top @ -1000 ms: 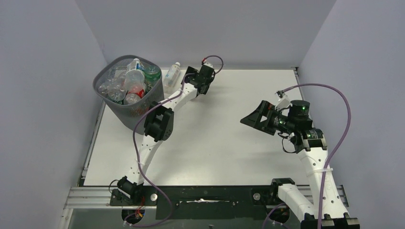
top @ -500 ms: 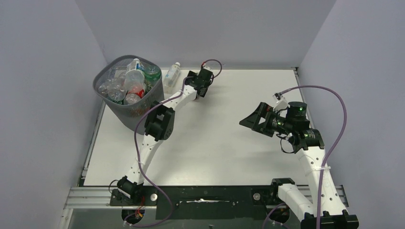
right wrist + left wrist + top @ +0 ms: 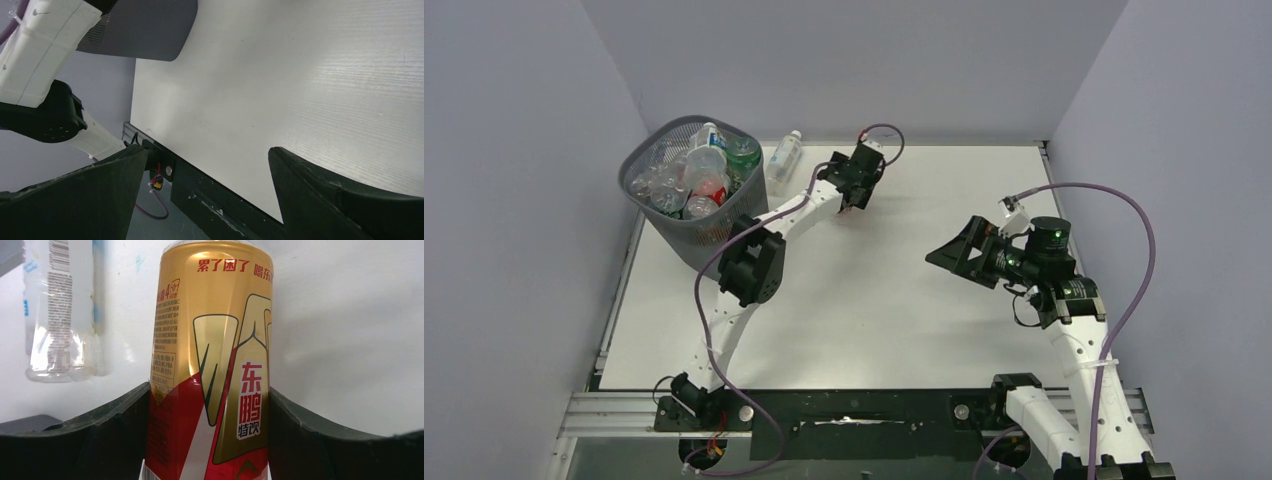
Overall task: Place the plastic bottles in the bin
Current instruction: Pick up the plastic bottle at the center of the board, then place the plastic bottle in the trash bin.
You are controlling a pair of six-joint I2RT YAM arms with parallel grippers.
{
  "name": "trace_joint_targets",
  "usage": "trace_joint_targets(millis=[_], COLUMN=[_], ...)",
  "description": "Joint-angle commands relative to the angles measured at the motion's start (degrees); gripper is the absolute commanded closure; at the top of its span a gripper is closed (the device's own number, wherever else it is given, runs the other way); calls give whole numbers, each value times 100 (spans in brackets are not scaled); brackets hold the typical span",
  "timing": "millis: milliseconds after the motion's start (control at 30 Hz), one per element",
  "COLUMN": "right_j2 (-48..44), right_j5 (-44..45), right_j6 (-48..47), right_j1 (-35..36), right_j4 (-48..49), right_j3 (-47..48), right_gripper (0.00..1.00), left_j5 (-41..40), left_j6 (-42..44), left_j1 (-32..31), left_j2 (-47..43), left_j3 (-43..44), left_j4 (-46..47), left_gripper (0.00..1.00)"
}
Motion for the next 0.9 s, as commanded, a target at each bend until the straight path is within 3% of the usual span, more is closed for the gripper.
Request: trace_joint_targets(millis=[0, 200, 500, 667, 867], right_j2=[-272, -407, -349, -311, -239], right_j5=[-149, -158, -163, 1, 480], right_j6=[150, 200, 316, 482, 678], right_j1=[45, 75, 209, 447, 1003], right_j4=[204, 94, 101, 173, 219], right_j3=[-24, -17, 98, 142, 193], right_gripper=[2, 2, 2, 2, 2], left_j5=[68, 292, 306, 879, 2386], left_j6=[-211, -343, -198, -371, -550], left_j1=[-336, -586, -411, 544, 2441], left_j2=[-1239, -2106, -3228, -3986, -4596], left_j3=[-45, 403, 1781, 1515, 826], left_j4=[99, -450, -1352, -1253, -981], left_gripper=[47, 47, 45, 44, 43])
